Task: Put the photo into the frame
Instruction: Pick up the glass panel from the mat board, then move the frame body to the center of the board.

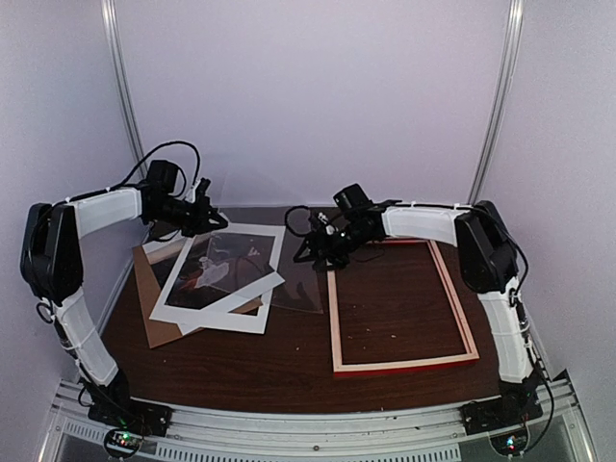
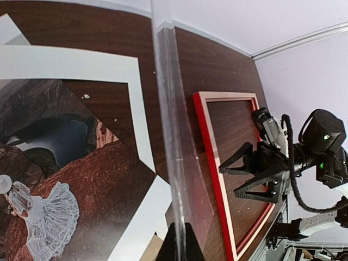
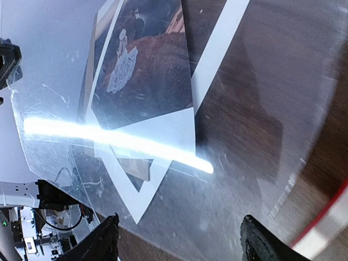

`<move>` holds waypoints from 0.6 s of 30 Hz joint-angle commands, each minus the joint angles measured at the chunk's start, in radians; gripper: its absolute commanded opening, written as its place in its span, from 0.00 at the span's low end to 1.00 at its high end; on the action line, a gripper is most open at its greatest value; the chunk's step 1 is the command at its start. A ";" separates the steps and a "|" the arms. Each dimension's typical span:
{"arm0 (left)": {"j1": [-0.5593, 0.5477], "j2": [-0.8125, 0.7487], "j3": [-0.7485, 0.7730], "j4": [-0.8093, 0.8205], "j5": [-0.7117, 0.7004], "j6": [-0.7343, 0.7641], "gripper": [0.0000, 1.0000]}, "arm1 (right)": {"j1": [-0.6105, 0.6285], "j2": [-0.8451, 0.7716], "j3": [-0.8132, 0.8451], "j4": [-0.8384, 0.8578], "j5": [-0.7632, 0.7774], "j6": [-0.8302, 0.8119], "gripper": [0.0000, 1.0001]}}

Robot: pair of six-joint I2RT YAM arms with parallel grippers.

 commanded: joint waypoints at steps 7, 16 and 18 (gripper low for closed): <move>-0.007 -0.193 -0.059 0.101 0.027 -0.098 0.00 | -0.240 -0.382 -0.345 -0.033 0.213 -0.104 0.78; -0.020 -0.312 -0.073 0.167 0.068 -0.188 0.00 | -0.419 -0.504 -0.487 -0.254 0.599 -0.243 0.76; -0.025 -0.332 -0.070 0.167 0.064 -0.190 0.00 | -0.436 -0.504 -0.497 -0.288 0.649 -0.258 0.76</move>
